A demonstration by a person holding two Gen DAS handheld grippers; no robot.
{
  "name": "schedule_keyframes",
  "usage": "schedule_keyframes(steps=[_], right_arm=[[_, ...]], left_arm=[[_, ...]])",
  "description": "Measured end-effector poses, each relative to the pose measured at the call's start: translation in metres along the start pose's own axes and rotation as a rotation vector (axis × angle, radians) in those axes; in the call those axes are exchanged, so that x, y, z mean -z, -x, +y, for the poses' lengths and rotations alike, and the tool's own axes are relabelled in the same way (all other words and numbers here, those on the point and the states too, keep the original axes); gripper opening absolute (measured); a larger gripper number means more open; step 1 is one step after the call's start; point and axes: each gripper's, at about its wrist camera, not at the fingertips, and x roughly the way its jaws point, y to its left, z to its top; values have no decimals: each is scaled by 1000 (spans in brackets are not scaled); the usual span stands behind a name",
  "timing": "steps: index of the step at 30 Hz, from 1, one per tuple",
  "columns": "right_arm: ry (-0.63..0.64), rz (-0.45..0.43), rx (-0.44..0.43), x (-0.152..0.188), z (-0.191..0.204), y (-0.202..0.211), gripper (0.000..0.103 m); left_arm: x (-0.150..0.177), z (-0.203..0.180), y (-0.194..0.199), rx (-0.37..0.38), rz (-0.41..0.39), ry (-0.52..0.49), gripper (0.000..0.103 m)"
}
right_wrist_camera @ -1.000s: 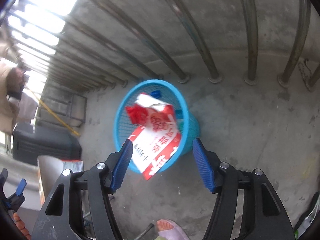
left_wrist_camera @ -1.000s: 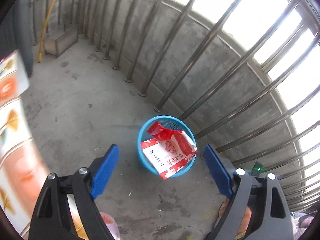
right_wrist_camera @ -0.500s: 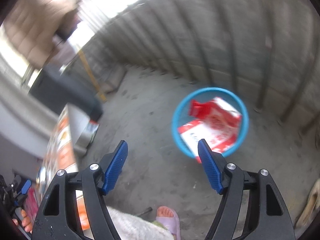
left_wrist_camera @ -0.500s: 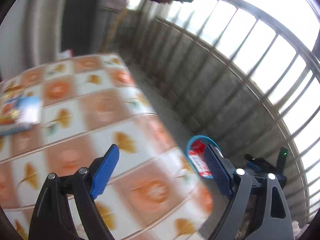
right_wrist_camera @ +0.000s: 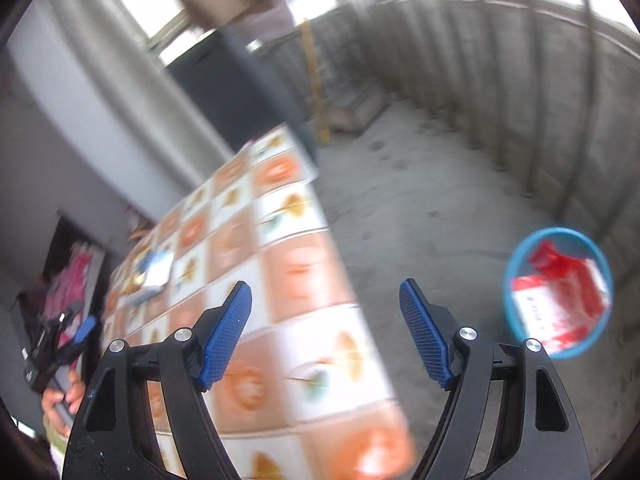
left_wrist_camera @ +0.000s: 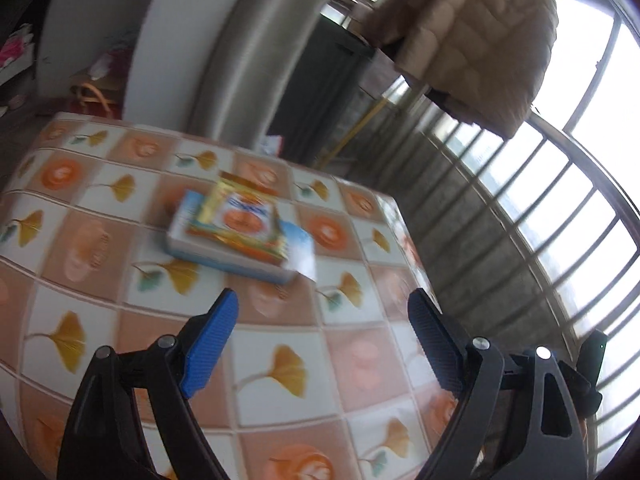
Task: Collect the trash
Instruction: 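Return both grippers to the table toward the blue box and snack packet, then grasp the blue box with the right gripper while the left gripper grasps the Enaak packet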
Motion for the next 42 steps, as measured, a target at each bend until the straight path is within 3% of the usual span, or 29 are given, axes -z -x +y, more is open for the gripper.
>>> schedule_keyframes(steps=[8,12,16,19,24,27,30,34,35,36,37,42], right_arm=[[60,151,-183,-11,88,-63,73],[60,209,-277,-28,138,-103,71],[27,287,-329,-42,175,-148,58],[23,345,-325,-48,202,-190,45],[-5,437,-302,-45,222,-242,28],[-3,483,-299,-37,225,-253,17],[21,482,-299,-33,226,-249,16],[32,502,-303,-33,219,-244,15],[35,504,-303,-33,215,-242,14],[39,514,-316,-30,211,-238,4],[38,524,-345,-27,207,-232,3],[104,523,-326,-12,184,-199,3]], left_arm=[[-36,60,-15,-48,-29,108,84],[-59,87,-38,-46,-28,170,66],[-70,114,-65,-60,6,274,48],[-74,127,-85,-72,38,326,42],[-69,129,-110,-70,98,332,35],[-63,123,-115,-49,120,324,32],[-61,122,-112,-65,116,306,32],[-54,121,-103,-29,147,330,32],[-49,117,-97,-9,152,326,32],[-45,114,-95,11,160,324,32],[-39,110,-91,28,172,323,32],[-3,91,-59,182,226,331,32]])
